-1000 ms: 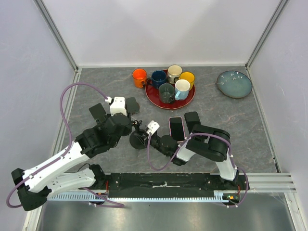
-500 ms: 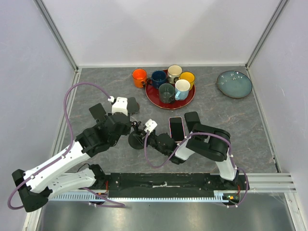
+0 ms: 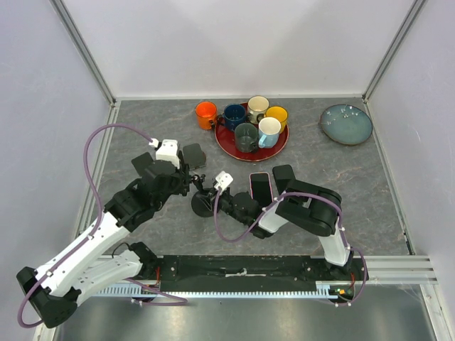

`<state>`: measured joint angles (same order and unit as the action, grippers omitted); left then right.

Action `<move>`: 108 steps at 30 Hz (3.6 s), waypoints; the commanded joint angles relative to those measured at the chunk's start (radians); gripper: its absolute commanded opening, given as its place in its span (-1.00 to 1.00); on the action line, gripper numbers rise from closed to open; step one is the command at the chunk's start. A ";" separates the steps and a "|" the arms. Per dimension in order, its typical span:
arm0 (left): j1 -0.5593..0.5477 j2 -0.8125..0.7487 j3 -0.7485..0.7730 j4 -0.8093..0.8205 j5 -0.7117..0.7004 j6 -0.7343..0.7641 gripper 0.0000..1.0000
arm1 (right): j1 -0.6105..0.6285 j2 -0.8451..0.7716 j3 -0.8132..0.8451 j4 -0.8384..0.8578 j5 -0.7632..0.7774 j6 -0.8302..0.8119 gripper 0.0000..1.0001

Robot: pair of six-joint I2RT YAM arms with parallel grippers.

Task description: Remove the phone from the phone stand

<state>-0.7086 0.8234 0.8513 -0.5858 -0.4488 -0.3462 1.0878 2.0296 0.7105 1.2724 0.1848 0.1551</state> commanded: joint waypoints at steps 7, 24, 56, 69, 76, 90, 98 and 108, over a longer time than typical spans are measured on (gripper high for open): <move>0.057 -0.066 0.091 -0.141 -0.235 -0.042 -0.96 | -0.134 0.041 -0.052 -0.229 0.234 0.124 -1.00; 0.074 -0.064 0.078 0.014 0.123 0.283 -0.96 | -0.192 0.054 -0.043 -0.249 0.081 0.169 -1.00; -0.071 -0.029 0.100 -0.071 0.006 -0.220 -0.43 | -0.157 0.011 -0.089 -0.186 0.174 0.139 -1.00; -0.149 0.059 0.204 -0.115 -0.057 -0.317 0.79 | -0.137 0.015 -0.080 -0.183 0.151 0.095 -1.00; -0.146 0.121 0.310 -0.118 -0.111 -0.254 0.88 | -0.131 0.032 -0.080 -0.136 0.051 0.043 -1.00; -0.042 0.557 0.695 -0.316 -0.136 -0.090 0.85 | -0.083 0.034 -0.057 -0.160 0.059 -0.052 -1.00; 0.012 0.715 0.811 -0.428 -0.087 -0.056 0.53 | -0.046 0.035 -0.046 -0.165 0.085 -0.103 -1.00; 0.043 0.813 0.841 -0.401 0.044 -0.020 0.23 | -0.028 0.038 -0.040 -0.165 0.085 -0.141 -1.00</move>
<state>-0.6834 1.6241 1.6466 -0.9924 -0.4850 -0.4171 1.0233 2.0136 0.6815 1.2762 0.3347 0.0177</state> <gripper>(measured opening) 0.641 0.272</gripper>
